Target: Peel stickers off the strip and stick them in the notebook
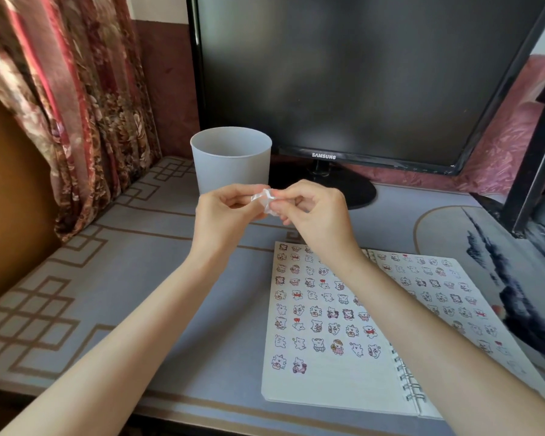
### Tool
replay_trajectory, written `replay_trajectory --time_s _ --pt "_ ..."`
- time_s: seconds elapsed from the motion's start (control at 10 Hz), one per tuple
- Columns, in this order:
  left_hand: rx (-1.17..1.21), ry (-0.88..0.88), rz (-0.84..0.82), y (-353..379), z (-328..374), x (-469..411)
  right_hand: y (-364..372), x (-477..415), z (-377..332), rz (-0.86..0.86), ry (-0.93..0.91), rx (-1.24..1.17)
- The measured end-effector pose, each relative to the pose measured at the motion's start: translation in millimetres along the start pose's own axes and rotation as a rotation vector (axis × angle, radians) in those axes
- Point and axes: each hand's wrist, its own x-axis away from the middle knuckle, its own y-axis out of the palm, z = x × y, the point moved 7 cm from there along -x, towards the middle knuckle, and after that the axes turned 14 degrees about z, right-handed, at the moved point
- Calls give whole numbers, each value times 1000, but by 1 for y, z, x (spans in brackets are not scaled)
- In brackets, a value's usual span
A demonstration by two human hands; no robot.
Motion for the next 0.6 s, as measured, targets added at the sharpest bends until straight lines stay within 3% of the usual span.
replay_trajectory --time_s 0.2,0.3,0.4,0.6 --pt "79 15 3 -10 13 -7 12 -13 -9 11 31 -18" --pt "200 -111 17 -13 15 -13 14 -44 -23 99 -24 34" --pt "173 -214 22 -14 1 -15 24 -82 -30 138 -39 126" --pt "-109 -205 -113 -5 -23 -9 74 -109 -4 -71 44 414"
